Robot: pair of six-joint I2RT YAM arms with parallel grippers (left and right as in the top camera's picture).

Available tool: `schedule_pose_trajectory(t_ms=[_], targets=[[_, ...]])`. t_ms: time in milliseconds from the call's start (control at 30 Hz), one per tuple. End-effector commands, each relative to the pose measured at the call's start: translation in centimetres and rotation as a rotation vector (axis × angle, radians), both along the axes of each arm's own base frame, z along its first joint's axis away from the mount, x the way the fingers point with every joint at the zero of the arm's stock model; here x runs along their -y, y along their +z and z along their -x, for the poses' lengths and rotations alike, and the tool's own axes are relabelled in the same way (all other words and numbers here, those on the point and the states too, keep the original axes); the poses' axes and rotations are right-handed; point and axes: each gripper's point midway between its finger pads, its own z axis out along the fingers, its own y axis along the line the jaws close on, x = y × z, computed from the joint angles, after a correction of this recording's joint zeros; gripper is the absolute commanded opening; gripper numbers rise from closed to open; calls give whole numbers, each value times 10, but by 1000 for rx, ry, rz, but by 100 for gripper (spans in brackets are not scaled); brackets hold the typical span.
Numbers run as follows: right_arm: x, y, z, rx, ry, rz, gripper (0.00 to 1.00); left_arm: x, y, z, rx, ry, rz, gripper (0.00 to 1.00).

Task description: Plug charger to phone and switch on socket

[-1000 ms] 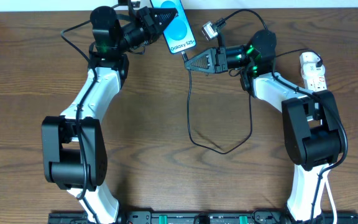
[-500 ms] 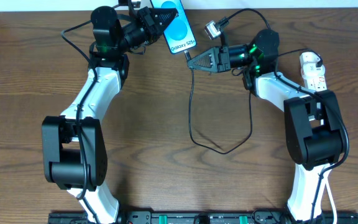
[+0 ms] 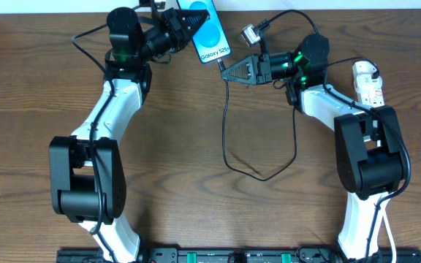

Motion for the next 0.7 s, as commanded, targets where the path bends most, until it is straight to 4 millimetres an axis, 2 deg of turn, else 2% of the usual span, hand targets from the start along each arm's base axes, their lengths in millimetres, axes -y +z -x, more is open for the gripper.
schedule_pose_trajectory(t_ms=[0, 667], targets=[[-2, 14, 0, 25, -22, -15, 1, 3, 22, 6, 64, -20, 0, 7], [-5, 15, 0, 24, -23, -18, 1, 3, 22, 6, 39, -22, 15, 7]])
